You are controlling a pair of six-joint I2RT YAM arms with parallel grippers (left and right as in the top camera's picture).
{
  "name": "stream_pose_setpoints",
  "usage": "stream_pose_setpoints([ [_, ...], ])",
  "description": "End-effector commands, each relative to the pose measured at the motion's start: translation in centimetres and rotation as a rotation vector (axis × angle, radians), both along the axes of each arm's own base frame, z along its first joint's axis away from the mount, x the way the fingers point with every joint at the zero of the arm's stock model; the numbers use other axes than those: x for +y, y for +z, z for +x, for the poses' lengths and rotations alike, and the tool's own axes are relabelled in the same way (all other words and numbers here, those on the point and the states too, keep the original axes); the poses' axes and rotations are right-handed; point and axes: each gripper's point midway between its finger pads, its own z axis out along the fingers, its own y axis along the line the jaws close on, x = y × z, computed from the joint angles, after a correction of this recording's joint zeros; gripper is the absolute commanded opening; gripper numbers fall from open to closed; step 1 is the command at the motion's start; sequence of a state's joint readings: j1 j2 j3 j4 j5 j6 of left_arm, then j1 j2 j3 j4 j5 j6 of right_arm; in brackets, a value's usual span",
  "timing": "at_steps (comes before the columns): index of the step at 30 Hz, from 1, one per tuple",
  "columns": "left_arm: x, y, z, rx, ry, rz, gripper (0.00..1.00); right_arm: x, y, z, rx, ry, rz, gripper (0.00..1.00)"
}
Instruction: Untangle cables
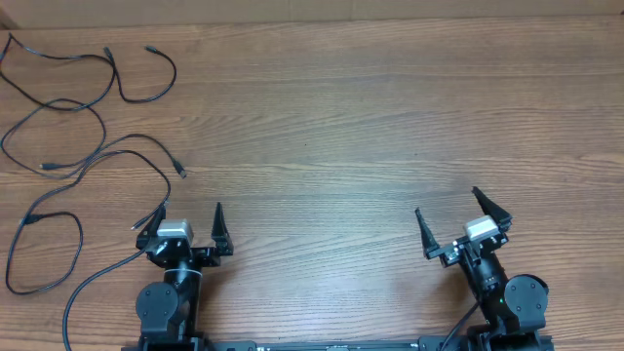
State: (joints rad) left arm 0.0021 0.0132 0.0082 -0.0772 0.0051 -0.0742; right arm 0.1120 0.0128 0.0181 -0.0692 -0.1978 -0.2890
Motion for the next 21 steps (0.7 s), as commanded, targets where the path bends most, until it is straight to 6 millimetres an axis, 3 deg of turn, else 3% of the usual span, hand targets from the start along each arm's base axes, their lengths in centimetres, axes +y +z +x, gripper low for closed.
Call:
stream_pose_setpoints([
  [1,-0.1,0.0,0.0,-0.005,-0.006,0.006,1.0,-0.6,-0.3,0.2,0.0,-0.037,0.0,1.0],
  [14,-0.1,0.0,0.0,-0.005,-0.006,0.006,1.0,-3.5,-0.3,0.7,0.015,-0.157,0.059,1.0],
  [18,-0.1,0.0,0.0,-0.005,-0.006,0.006,1.0,-5.2,-0.5,0.9,0.059,-0.261,0.241,1.0],
  [21,-0.1,0.0,0.0,-0.005,-0.006,0.006,0.99,-5.4,-0.5,0.9,0.065,-0.271,0.271,1.0],
])
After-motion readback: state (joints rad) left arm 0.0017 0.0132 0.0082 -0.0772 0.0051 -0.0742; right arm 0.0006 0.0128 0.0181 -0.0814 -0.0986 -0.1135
